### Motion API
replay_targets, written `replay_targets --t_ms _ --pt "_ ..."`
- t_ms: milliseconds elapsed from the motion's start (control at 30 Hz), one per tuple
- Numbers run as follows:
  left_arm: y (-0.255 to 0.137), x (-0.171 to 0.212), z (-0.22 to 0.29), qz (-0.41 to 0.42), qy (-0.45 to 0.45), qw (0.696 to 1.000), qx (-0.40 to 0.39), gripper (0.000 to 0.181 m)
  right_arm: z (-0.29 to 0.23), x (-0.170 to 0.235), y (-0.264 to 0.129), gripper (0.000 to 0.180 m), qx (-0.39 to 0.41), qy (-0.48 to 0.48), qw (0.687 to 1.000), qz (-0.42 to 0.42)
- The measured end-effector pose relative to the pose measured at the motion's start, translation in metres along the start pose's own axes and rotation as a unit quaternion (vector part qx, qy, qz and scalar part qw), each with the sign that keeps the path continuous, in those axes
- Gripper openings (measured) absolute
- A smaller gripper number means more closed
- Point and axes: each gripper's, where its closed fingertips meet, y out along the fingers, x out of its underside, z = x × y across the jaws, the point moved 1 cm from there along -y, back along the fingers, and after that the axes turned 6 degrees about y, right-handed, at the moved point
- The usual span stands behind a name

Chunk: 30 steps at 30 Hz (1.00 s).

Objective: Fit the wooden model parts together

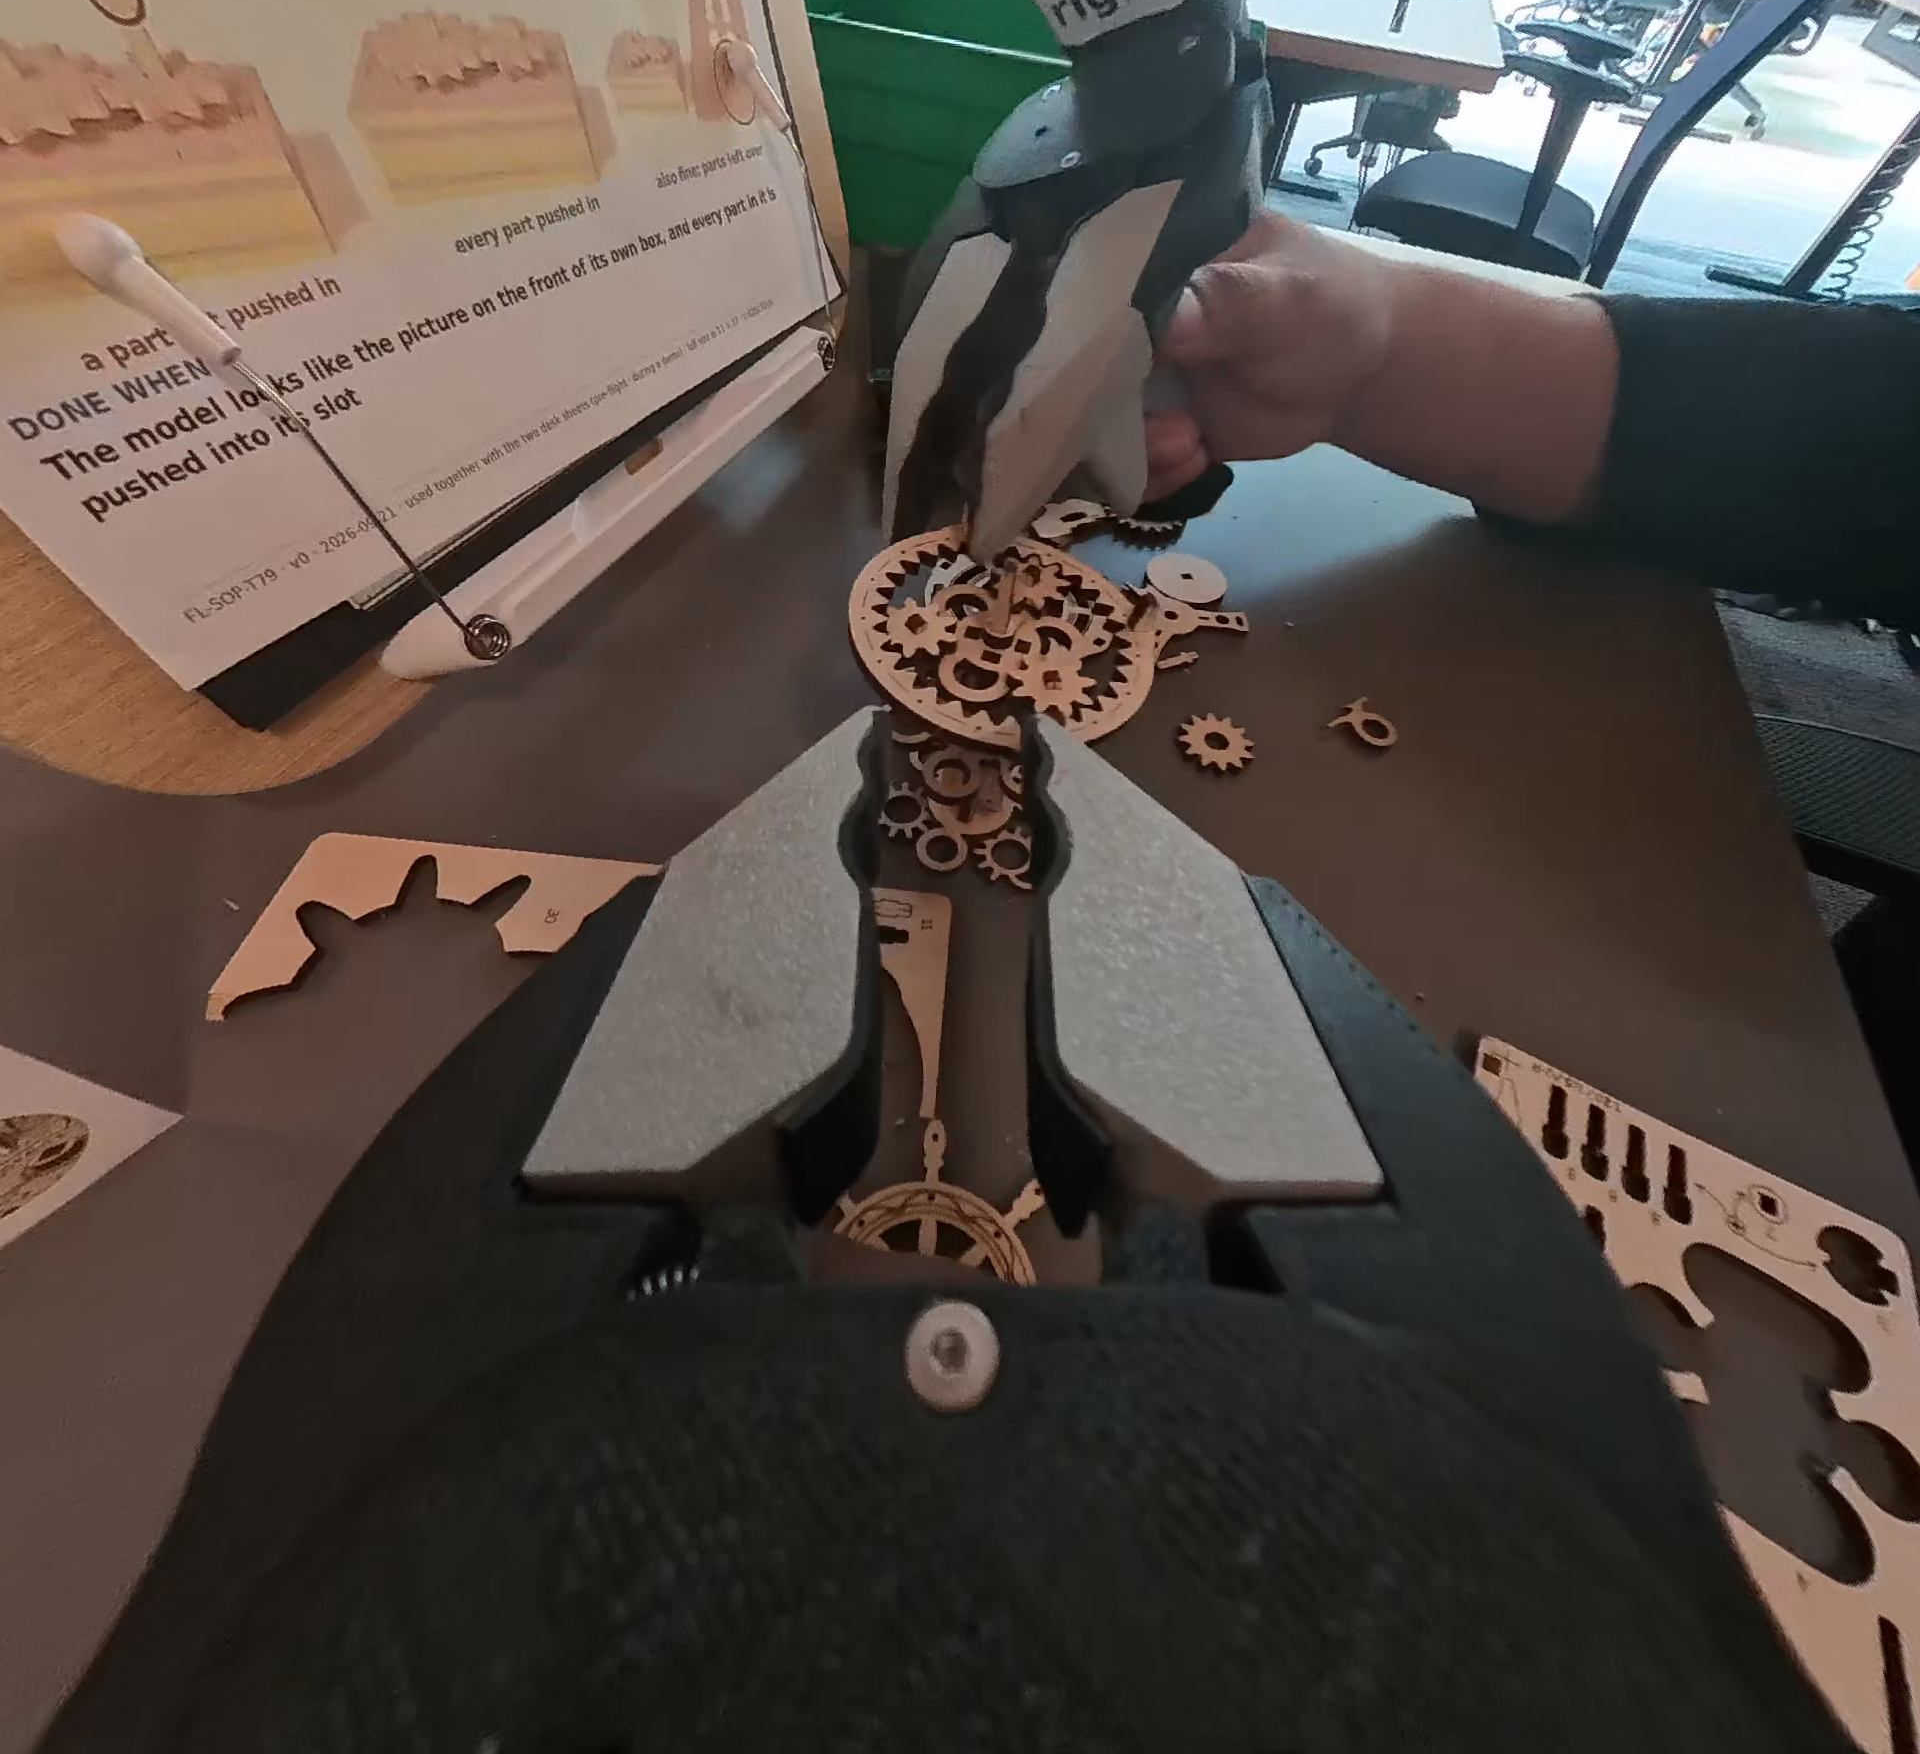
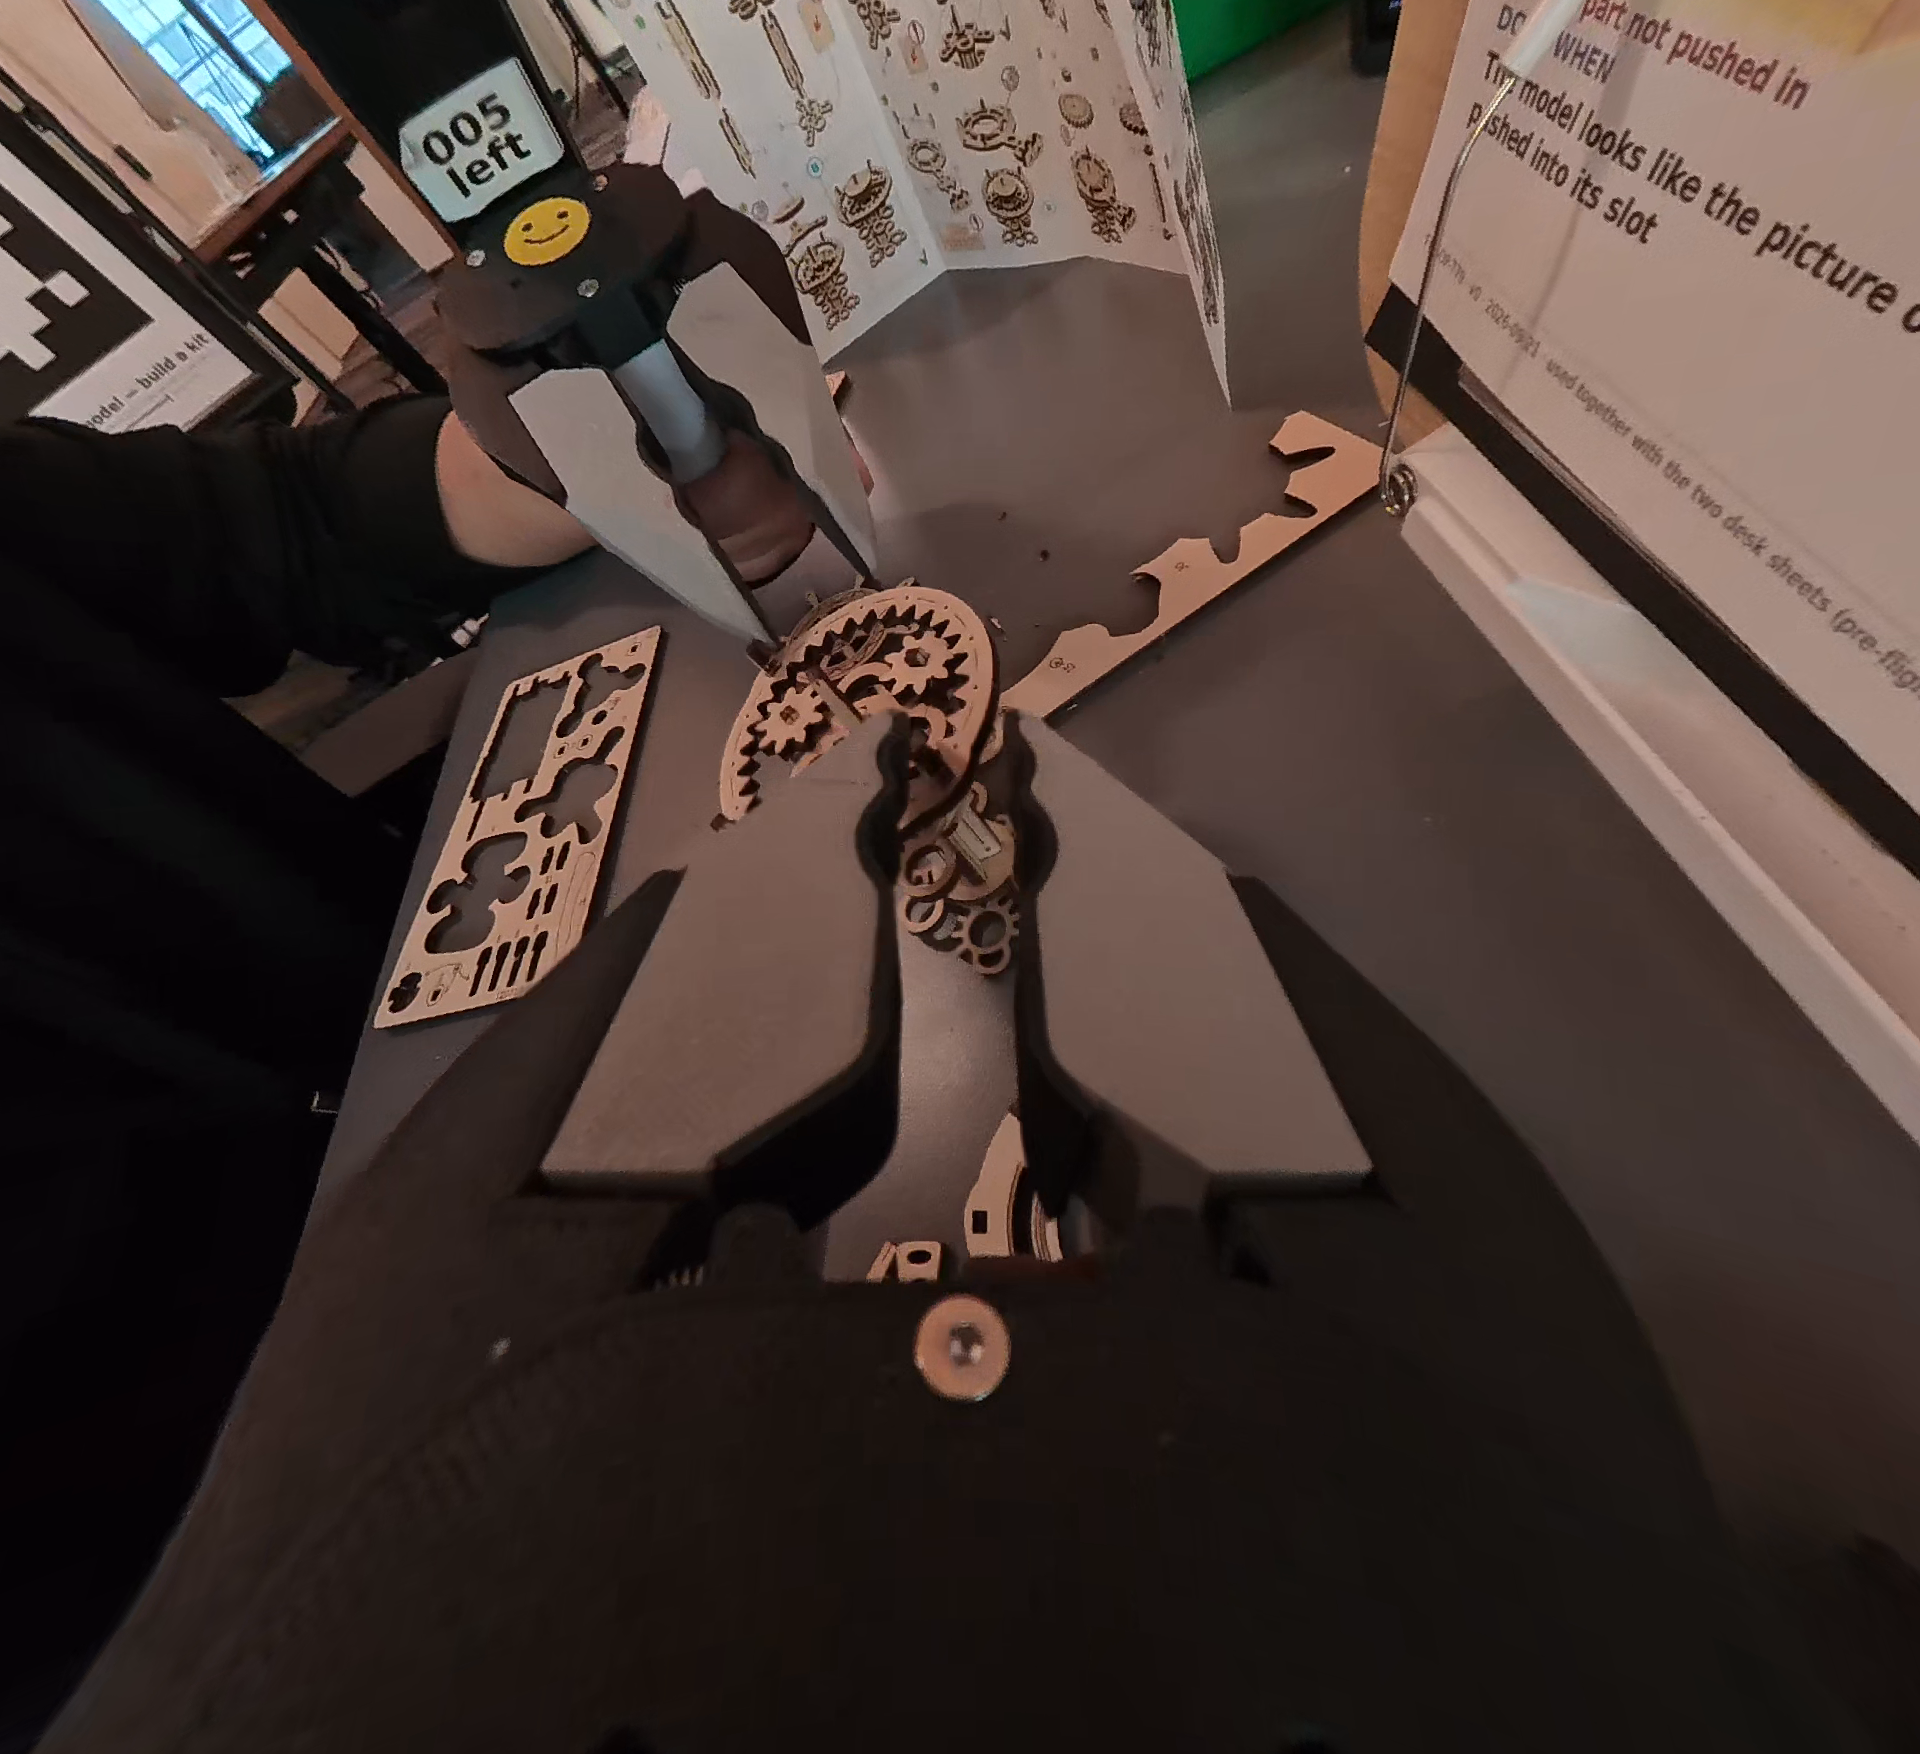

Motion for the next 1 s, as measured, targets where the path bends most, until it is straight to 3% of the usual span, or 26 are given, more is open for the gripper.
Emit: replay_targets --t_ms 100,300,467,533,633,1000 --pt "0.001 0.002 0.0 -0.002 0.003 1.0 0.003 0.022 0.0 -0.003 -0.001 0.016 -0.005 0.007 1.0 -0.004" --pt "-0.009 -0.003 -0.01 0.012 0.005 1.0 -0.006 0.024 -0.022 -0.006 -0.023 0.05 -0.029 -0.054 0.998 0.004" --pt "-0.003 0.021 -0.005 -0.047 0.044 0.998 0.015 0.038 -0.029 0.01 -0.023 0.082 -0.017 -0.092 0.996 -0.006" --pt "0.002 0.028 0.001 -0.065 0.055 0.996 0.029 0.05 -0.029 0.008 -0.018 0.088 -0.004 -0.107 0.994 -0.005" --pt "0.012 0.031 0.0 -0.081 0.084 0.993 0.009 0.053 -0.026 0.003 -0.01 0.091 0.027 -0.142 0.989 -0.008" --pt "0.022 0.027 0.0 -0.078 0.099 0.992 0.011 0.051 -0.02 0.01 -0.002 0.102 0.051 -0.197 0.976 -0.082"
